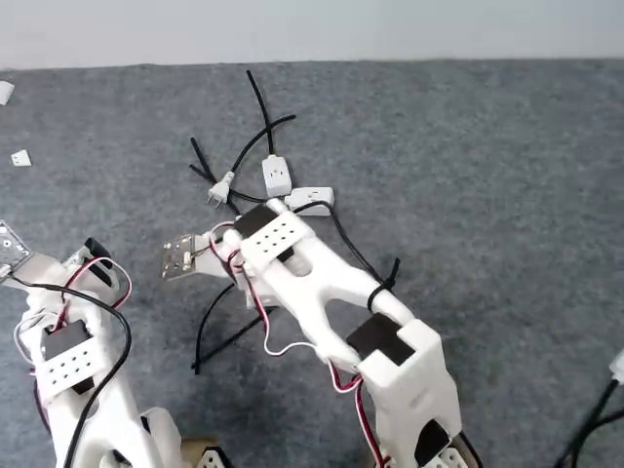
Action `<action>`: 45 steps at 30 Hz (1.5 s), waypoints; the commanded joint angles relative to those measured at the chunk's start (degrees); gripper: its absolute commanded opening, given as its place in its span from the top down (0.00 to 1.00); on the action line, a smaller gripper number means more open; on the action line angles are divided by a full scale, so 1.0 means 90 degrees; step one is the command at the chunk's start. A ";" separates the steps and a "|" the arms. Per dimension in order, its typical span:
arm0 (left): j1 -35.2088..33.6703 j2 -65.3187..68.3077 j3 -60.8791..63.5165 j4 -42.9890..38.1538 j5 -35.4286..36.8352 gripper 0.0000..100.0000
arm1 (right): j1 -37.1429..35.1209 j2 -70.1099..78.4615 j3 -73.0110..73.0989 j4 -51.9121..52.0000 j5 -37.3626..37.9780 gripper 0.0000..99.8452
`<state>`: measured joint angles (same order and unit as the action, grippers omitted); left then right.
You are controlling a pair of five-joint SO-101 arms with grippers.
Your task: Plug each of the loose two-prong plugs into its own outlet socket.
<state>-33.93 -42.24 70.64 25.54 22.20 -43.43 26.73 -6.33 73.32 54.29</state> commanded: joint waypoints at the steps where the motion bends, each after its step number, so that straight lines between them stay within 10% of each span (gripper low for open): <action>1: -0.0029 0.0010 -0.0063 -0.0215 0.0020 0.82 | 0.0103 -0.0435 -0.0059 -0.0288 0.0107 0.86; 45: -0.0039 0.0010 -0.0063 -0.0215 0.0010 0.82 | 0.0112 -0.0425 -0.0293 -0.1070 0.0440 0.86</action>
<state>-34.29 -42.24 70.64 25.54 22.20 -43.34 27.25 -6.42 64.18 57.80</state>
